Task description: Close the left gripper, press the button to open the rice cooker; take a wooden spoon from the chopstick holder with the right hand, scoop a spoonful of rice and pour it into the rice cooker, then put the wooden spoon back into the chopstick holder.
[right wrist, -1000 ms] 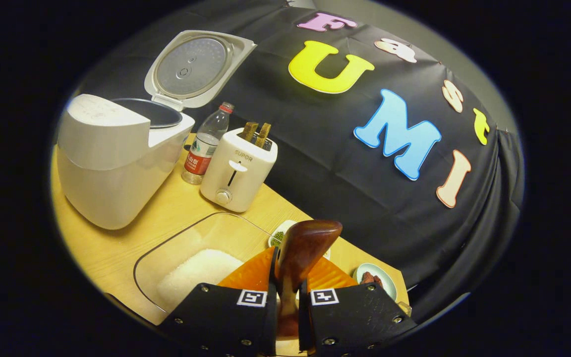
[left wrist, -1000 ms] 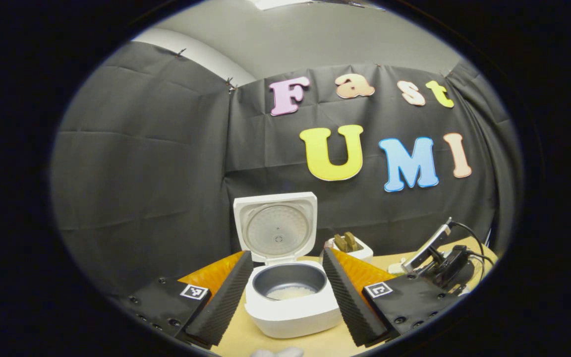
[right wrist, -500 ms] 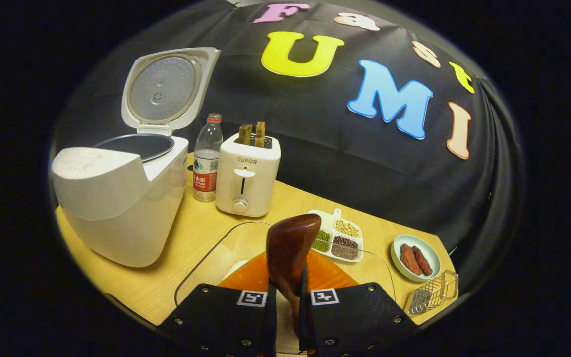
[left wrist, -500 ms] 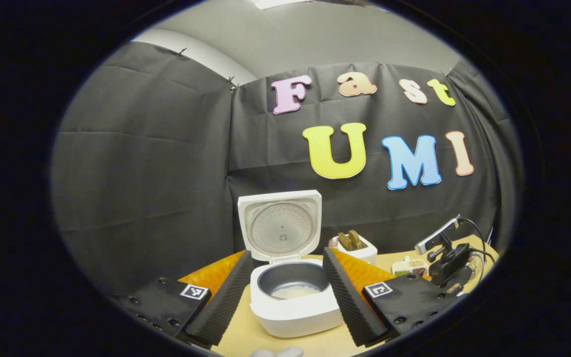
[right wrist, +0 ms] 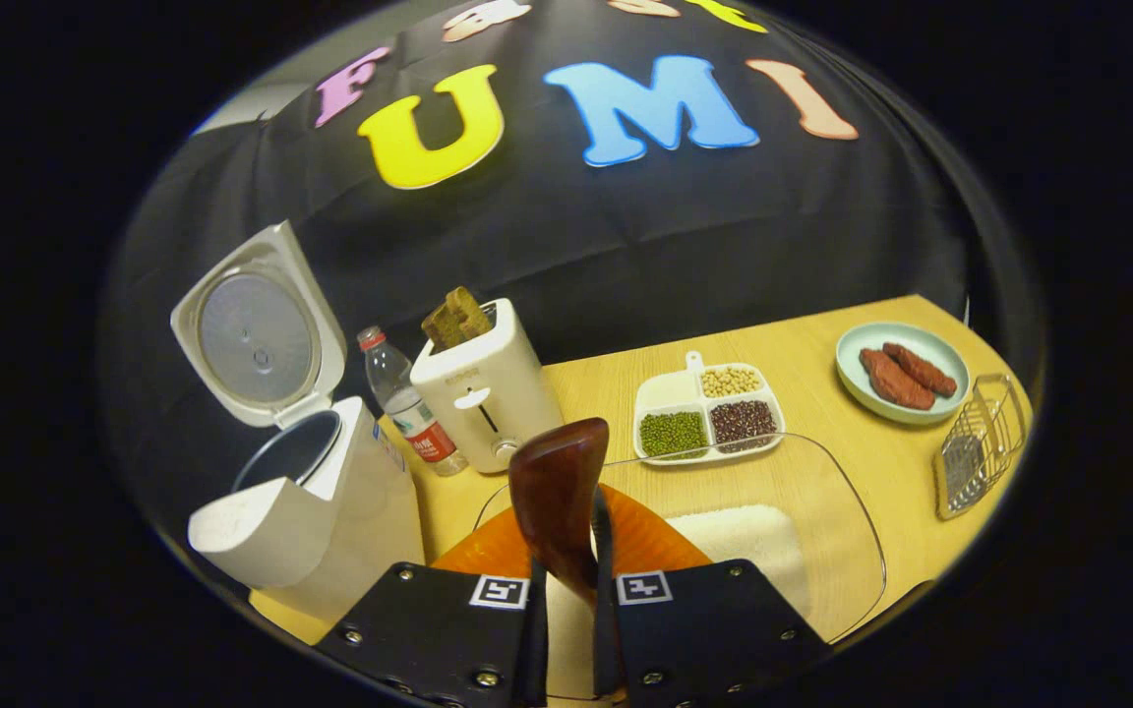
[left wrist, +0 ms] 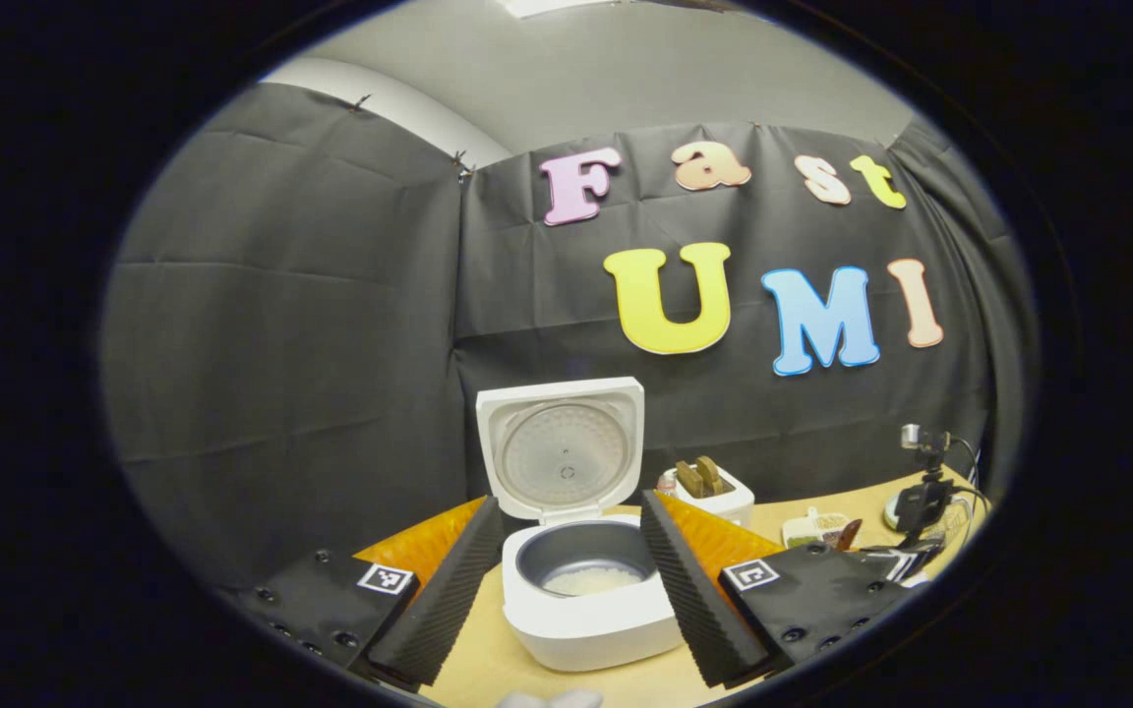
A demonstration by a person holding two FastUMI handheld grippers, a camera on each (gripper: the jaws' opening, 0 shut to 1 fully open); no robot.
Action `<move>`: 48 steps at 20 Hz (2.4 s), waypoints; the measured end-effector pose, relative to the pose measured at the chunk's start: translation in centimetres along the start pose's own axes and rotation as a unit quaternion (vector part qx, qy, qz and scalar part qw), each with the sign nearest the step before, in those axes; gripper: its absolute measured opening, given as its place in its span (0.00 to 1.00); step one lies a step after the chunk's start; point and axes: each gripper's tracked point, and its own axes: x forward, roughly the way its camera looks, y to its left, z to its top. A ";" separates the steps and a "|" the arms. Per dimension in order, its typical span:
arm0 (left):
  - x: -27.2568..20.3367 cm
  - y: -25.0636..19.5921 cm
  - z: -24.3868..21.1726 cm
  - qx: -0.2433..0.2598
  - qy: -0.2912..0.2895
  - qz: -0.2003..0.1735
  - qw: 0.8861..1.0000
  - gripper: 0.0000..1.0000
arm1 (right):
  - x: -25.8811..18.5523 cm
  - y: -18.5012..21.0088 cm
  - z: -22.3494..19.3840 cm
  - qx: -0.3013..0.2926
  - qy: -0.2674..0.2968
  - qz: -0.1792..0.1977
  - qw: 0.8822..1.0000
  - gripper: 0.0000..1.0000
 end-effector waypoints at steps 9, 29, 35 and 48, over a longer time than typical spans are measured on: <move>0.4 -0.4 0.8 0.004 -0.002 -0.004 1.000 0.98 | -1.1 -6.1 2.2 0.273 -0.018 0.041 0.961 0.18; 0.0 -0.3 1.7 0.008 -0.016 -0.010 1.000 0.99 | -4.7 -4.1 11.1 0.349 -0.085 0.098 0.928 0.17; -0.7 1.5 1.5 0.006 -0.020 0.001 1.000 0.99 | -5.8 3.3 15.5 0.367 -0.088 0.144 0.915 0.17; -2.0 4.7 -0.6 -0.013 0.000 0.038 0.999 0.99 | -1.2 23.7 12.4 0.362 -0.004 0.213 0.907 0.17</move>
